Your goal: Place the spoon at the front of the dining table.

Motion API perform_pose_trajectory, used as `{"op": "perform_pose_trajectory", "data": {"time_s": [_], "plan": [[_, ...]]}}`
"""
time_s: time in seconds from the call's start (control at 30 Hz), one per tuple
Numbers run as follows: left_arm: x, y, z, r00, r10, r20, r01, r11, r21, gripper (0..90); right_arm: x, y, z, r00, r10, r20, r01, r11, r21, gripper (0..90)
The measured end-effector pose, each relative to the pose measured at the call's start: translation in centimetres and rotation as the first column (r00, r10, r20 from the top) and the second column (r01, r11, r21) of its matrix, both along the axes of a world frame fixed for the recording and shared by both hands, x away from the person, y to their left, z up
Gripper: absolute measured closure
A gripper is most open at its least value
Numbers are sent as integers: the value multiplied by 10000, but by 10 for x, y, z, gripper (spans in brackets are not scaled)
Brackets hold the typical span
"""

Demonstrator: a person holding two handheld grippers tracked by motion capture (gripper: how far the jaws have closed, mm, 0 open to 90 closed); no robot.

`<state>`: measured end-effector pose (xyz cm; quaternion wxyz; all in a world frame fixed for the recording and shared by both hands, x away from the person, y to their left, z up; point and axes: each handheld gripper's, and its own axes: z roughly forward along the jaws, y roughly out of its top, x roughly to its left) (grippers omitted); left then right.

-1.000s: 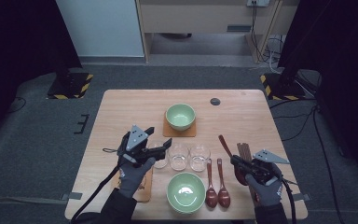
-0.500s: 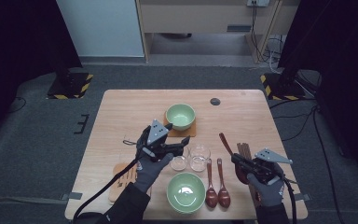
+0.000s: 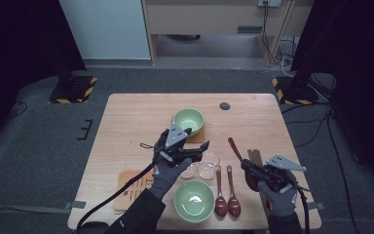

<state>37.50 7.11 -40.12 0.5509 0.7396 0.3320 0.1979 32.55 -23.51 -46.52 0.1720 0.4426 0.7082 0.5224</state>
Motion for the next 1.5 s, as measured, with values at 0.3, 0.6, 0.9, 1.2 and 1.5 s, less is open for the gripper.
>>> {"op": "perform_pose_trajectory", "data": {"time_s": [0.3, 0.6, 0.9, 1.2, 1.5], "plan": [[4, -20, -2, 9997, -222, -119, 221, 9997, -91, 239, -2, 3, 4, 9995, 231, 206, -234, 9997, 121, 818], [8, -27, -3, 9988, -314, -363, 306, 9993, -213, 250, -6, 9, 10, 9980, 448, 447, -455, 9989, 148, 818], [8, -33, -4, 9973, -472, -557, 446, 9979, -462, 291, -7, 13, 15, 9963, 603, 616, -619, 9978, 241, 818], [8, -34, -4, 9944, -785, -703, 731, 9944, -760, 350, -8, 18, 20, 9935, 764, 841, -787, 9966, 236, 818], [5, -40, -3, 9904, -1096, -838, 1015, 9903, -953, 401, -10, 24, 26, 9894, 924, 1124, -962, 9949, 289, 818]]}}
